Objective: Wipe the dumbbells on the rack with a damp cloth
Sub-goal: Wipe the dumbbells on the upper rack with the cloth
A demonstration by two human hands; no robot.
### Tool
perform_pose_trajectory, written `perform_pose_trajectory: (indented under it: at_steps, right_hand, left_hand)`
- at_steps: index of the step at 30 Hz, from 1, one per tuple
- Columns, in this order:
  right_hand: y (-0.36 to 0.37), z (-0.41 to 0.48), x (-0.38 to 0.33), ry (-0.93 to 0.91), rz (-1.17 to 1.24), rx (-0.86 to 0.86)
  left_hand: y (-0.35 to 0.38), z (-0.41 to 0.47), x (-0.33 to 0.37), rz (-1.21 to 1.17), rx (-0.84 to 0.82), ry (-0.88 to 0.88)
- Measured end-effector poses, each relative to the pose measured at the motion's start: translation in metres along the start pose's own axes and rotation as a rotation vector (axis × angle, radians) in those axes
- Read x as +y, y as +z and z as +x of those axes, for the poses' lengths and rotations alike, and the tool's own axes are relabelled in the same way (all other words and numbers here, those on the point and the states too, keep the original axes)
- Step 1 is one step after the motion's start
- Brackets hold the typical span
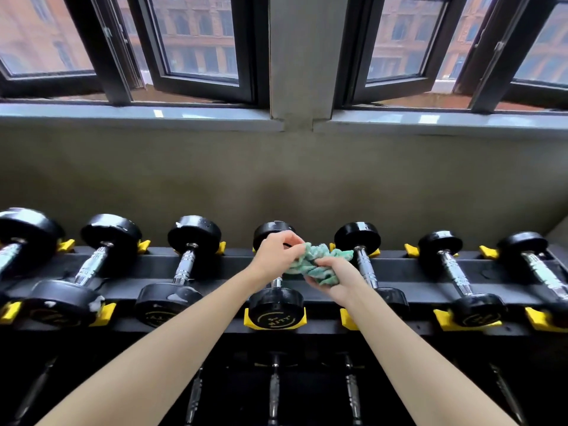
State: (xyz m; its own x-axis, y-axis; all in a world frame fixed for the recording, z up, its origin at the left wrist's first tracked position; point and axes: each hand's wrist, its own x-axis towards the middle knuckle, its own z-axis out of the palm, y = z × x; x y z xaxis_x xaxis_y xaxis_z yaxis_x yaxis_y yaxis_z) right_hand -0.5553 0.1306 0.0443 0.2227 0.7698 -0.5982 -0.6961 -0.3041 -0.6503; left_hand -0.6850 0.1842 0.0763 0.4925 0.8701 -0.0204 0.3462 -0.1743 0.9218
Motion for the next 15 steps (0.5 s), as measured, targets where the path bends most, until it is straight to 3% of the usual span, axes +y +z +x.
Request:
perform_pose_trajectory:
  at_steps: [5, 10, 12, 15]
  right_hand:
    - [-0.003, 0.007, -0.008, -0.001, 0.161, -0.167]
    - [-0.004, 0.027, -0.011, -0.01, 0.156, -0.077]
    - [-0.009, 0.041, -0.012, -0.003, 0.223, -0.016]
    - [-0.012, 0.064, -0.016, -0.037, 0.272, 0.107]
  left_hand:
    - [0.004, 0.012, -0.003, -0.032, -0.187, -0.098]
    - [-0.003, 0.021, -0.002, -0.185, -0.416, -0.08]
    - [-0.007, 0.029, -0.006, -0.269, -0.366, -0.102]
    - [-0.012, 0.052, -0.028, -0.276, -0.074, -0.299]
